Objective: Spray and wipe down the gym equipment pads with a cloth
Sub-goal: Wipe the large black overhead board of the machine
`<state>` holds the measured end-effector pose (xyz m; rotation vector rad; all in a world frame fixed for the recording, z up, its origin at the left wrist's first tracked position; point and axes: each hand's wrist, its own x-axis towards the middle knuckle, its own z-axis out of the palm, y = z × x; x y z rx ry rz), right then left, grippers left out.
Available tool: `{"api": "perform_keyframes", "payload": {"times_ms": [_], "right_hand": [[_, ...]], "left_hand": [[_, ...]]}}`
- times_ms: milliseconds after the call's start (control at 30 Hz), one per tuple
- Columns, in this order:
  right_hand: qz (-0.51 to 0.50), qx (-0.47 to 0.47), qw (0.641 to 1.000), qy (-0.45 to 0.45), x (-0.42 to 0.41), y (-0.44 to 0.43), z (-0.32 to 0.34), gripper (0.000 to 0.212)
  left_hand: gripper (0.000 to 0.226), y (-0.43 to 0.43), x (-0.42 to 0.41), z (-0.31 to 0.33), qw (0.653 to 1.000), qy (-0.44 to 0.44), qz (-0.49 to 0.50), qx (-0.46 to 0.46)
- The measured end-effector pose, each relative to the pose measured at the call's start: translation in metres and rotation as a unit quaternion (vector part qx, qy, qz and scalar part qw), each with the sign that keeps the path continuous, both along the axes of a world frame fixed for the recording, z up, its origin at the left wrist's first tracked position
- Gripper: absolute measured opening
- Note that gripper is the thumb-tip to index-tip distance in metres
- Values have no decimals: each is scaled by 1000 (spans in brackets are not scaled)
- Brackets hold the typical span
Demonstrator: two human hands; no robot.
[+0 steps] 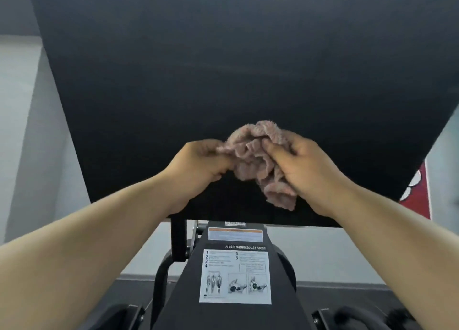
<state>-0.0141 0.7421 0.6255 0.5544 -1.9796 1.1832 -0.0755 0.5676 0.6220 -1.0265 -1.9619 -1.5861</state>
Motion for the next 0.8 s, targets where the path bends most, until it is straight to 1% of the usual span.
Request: {"api": "perform_keyframes", "payload": {"times_ms": [67, 133, 233, 300, 367, 400, 467, 500, 533, 600, 633, 667, 700, 733, 767, 800], "right_hand": [[10, 0, 999, -37, 9, -1, -4, 25], [21, -22, 995, -91, 15, -1, -5, 29], [-10, -92, 986, -141, 22, 4, -8, 17], [-10, -155, 972, -178, 27, 8, -10, 13], [18, -205, 952, -228, 34, 10, -12, 14], [31, -220, 945, -240, 36, 11, -12, 15], [49, -235, 940, -241, 39, 13, -14, 16], [62, -240, 939, -238, 39, 15, -15, 19], [79, -238, 938, -238, 41, 15, -15, 22], [112, -204, 941, -244, 43, 16, -15, 27], [124, -179, 944, -249, 45, 17, -15, 28], [128, -151, 947, -252, 46, 17, -14, 27], [119, -124, 954, -246, 48, 18, -12, 26], [100, -98, 962, -236, 49, 18, -10, 23], [78, -78, 969, -222, 49, 18, -8, 21], [53, -62, 975, -208, 50, 16, -5, 19]], "left_hand": [[11, 2, 13, 1, 995, -67, -68, 30], [20, 3, 21, 3, 983, -131, -109, 68], [28, 0, 23, 4, 966, -187, -89, 157], [35, -5, 23, 5, 951, -236, -78, 182], [50, -13, 23, 0, 931, -301, -80, 191], [53, -15, 22, -4, 932, -315, -69, 163], [47, -15, 23, -8, 942, -333, -25, 40], [44, -14, 24, -10, 939, -343, -6, -15], [41, -15, 24, -12, 936, -348, 1, -52], [27, -16, 27, -15, 935, -343, 20, -90], [19, -17, 28, -16, 941, -319, 41, -102], [16, -16, 27, -17, 952, -278, 73, -101], [19, -15, 26, -18, 963, -219, 129, -87], [25, -13, 25, -19, 970, -144, 187, -51], [31, -9, 27, -18, 975, -95, 203, 2], [33, -2, 32, -21, 983, -89, 155, 39]]}}
